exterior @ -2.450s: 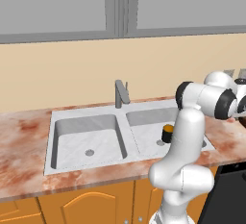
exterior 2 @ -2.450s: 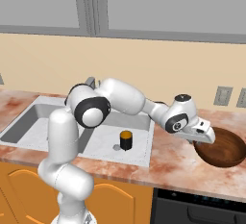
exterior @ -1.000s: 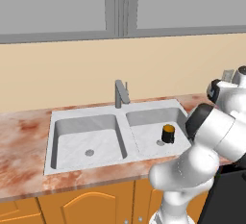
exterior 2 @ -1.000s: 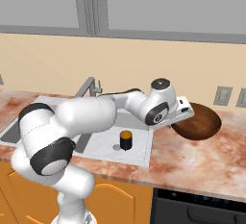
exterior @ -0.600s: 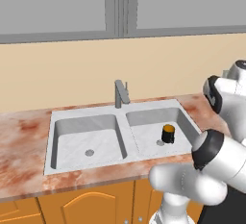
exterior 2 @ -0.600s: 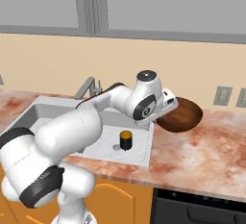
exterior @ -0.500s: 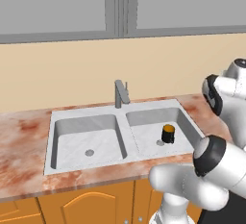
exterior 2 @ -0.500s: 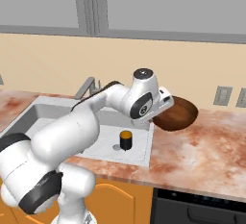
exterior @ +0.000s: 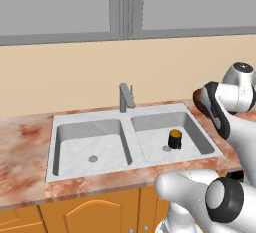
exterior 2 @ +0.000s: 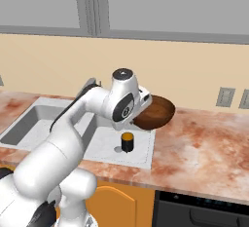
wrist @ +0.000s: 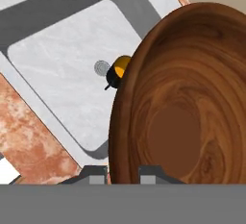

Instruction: Pick the mug and place it in the sink. Pick the bowl and place it in the open cabinet and then close the cabinet.

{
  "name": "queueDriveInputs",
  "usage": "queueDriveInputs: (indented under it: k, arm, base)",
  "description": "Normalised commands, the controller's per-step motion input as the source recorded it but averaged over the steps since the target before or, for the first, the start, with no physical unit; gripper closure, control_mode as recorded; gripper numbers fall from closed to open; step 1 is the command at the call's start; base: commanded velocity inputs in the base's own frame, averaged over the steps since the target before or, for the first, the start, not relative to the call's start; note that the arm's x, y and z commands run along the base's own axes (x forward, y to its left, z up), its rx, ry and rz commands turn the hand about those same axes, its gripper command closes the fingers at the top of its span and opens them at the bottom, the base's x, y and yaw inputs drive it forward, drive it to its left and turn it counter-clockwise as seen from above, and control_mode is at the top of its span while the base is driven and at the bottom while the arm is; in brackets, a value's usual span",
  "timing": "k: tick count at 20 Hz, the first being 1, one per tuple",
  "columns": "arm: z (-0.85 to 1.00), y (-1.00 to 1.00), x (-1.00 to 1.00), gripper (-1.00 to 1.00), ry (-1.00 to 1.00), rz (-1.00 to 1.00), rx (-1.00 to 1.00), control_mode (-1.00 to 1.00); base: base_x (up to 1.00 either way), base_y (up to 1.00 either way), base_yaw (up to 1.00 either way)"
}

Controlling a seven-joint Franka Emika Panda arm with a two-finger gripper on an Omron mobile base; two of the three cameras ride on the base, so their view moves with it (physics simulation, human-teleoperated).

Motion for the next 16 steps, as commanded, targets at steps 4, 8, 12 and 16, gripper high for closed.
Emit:
queueDriveInputs:
  k: [4,8,12,16]
  arm:
    - [0.24,0.66,-0.09,1.0,0.0,0.18,0.0,-1.0]
    - [0.31,0.54,-0.11,1.0,0.0,0.16,0.0,-1.0]
    - [0.38,0.42,-0.11,1.0,0.0,0.14,0.0,-1.0]
    - [0.33,0.35,-0.02,1.0,0.0,0.11,0.0,-1.0]
  base:
    - [0.0,0.0,0.0]
    - [0.0,0.0,0.0]
    - [0.0,0.0,0.0]
    - [0.0,0.0,0.0]
